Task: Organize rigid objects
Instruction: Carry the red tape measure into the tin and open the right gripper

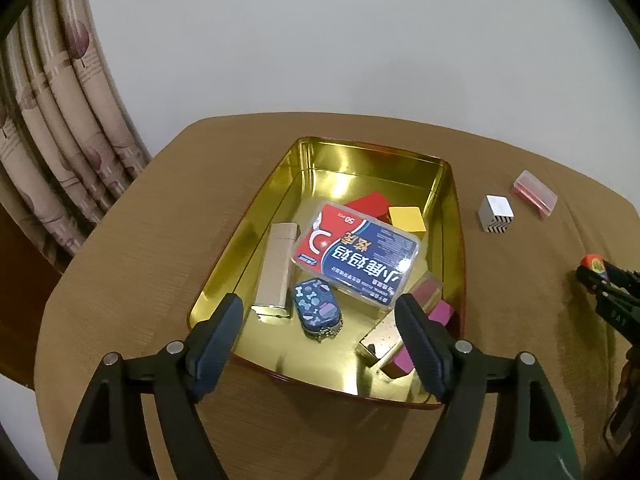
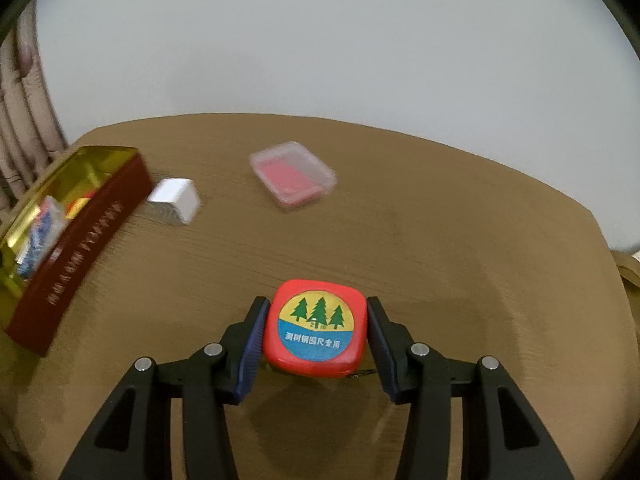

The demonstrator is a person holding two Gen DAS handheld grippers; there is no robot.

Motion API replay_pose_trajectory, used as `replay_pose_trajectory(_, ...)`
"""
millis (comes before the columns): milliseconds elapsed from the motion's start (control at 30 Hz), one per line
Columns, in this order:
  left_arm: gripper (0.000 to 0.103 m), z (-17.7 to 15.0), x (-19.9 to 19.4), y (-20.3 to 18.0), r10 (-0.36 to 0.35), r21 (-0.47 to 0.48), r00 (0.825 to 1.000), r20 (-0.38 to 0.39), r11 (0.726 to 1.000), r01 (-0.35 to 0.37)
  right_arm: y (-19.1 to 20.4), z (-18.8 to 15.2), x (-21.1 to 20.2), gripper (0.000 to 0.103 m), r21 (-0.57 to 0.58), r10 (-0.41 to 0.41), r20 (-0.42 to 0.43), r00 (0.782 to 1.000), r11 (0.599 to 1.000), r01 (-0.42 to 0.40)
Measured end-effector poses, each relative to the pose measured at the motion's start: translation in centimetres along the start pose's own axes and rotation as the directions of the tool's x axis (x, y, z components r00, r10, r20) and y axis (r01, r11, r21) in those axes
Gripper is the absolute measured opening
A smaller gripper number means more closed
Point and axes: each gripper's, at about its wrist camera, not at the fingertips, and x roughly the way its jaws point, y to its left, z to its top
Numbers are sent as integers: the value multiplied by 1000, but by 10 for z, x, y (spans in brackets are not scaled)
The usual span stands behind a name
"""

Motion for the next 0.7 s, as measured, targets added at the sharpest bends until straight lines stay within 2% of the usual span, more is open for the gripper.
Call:
replay_pose_trajectory(367,77,3,1,12,18,-37,1000,-1,999,-18,72,27,-12,49,-107,114,22,993,988,-111)
replay_pose_trajectory(700,77,10,2,37,48,-120,999,1,992,-48,138,50,-20,49,-184,226,36,973,959,-216)
